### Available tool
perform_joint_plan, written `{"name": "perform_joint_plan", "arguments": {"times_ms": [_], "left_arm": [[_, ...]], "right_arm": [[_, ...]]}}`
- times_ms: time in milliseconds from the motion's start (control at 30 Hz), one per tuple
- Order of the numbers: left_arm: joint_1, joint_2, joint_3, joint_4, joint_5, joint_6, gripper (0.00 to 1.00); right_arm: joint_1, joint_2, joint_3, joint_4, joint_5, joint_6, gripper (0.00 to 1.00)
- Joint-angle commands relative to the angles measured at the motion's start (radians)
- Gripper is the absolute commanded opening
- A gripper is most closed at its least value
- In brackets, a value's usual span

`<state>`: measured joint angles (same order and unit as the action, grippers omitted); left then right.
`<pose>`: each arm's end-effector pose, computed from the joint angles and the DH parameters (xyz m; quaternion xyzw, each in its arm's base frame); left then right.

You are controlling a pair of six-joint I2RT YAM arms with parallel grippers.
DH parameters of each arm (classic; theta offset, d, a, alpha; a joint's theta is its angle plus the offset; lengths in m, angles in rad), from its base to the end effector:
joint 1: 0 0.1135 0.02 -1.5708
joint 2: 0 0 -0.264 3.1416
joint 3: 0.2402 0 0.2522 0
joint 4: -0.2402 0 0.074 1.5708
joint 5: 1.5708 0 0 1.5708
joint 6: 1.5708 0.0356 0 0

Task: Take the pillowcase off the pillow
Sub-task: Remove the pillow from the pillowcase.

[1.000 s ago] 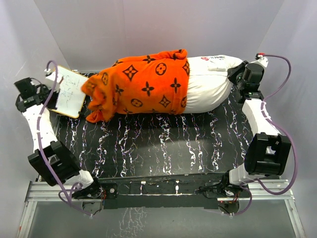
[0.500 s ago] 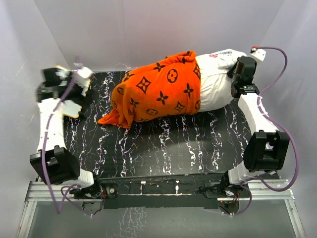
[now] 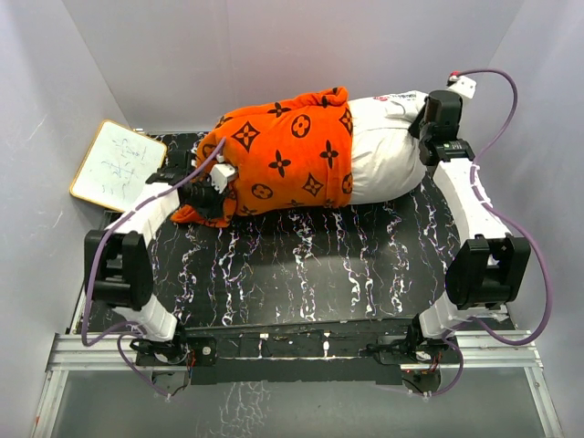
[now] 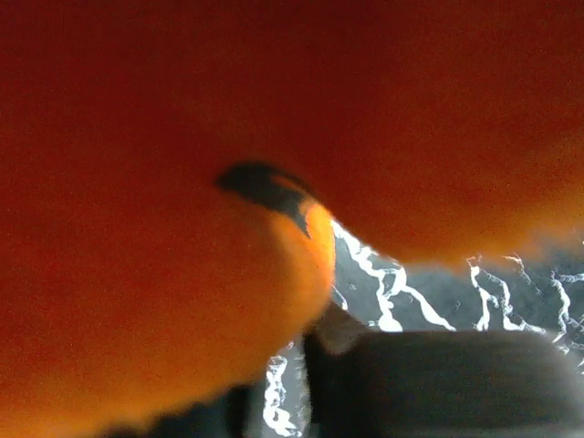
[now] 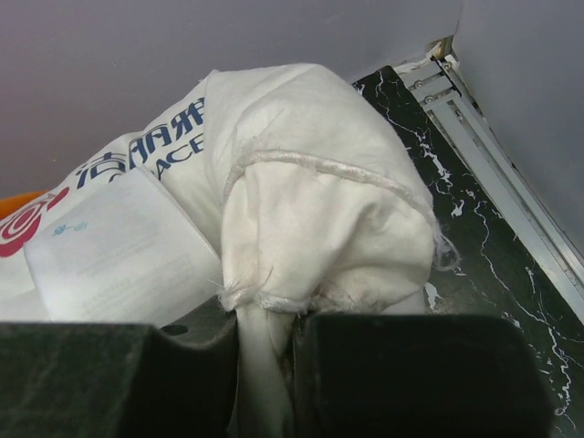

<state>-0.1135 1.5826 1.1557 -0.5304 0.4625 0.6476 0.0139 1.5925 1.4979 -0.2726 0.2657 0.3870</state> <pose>0.3279 -0.0534 0.2441 0.4089 0.8358 -0.1332 0.3412 0.3765 -0.0041 0.3751 0.2252 0.7890 0.0047 0.5716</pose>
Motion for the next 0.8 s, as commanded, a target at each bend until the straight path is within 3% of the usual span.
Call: {"name": "perform_joint_plan", "arguments": {"times_ms": [0,200,400,600,667,700,733,767], "left_arm": [[-0.013,0.070,0.126,0.022,0.006,-0.136,0.00],[-0.015,0.023,0.269,-0.144,0.125,-0.171,0.00],[-0.014,-0.130,0.492,-0.371,0.195,-0.145,0.00],[-0.015,-0.115,0.927,-0.609,0.206,-0.143,0.00],[-0.015,-0.100,0.975,-0.619,0.177,-0.148,0.00],[-0.015,-0.103,0.945,-0.594,0.146,-0.147,0.23],[-0.015,-0.107,0.884,-0.567,0.112,-0.135,0.56],[-0.015,-0.110,0.810,-0.542,0.073,-0.108,0.78]], "right_arm": [[0.065,-0.017,0.071,-0.028,-0.016,-0.030,0.08],[0.134,-0.072,0.135,-0.118,0.002,-0.066,0.09],[0.156,-0.207,0.191,-0.210,-0.016,-0.073,0.08],[0.156,-0.249,0.294,-0.272,0.017,-0.115,0.08],[0.151,-0.226,0.302,-0.243,0.074,-0.152,0.08],[0.136,-0.191,0.315,-0.233,0.090,-0.184,0.08],[0.112,-0.139,0.346,-0.246,0.087,-0.201,0.08],[0.083,-0.063,0.393,-0.275,0.081,-0.210,0.08]]}}
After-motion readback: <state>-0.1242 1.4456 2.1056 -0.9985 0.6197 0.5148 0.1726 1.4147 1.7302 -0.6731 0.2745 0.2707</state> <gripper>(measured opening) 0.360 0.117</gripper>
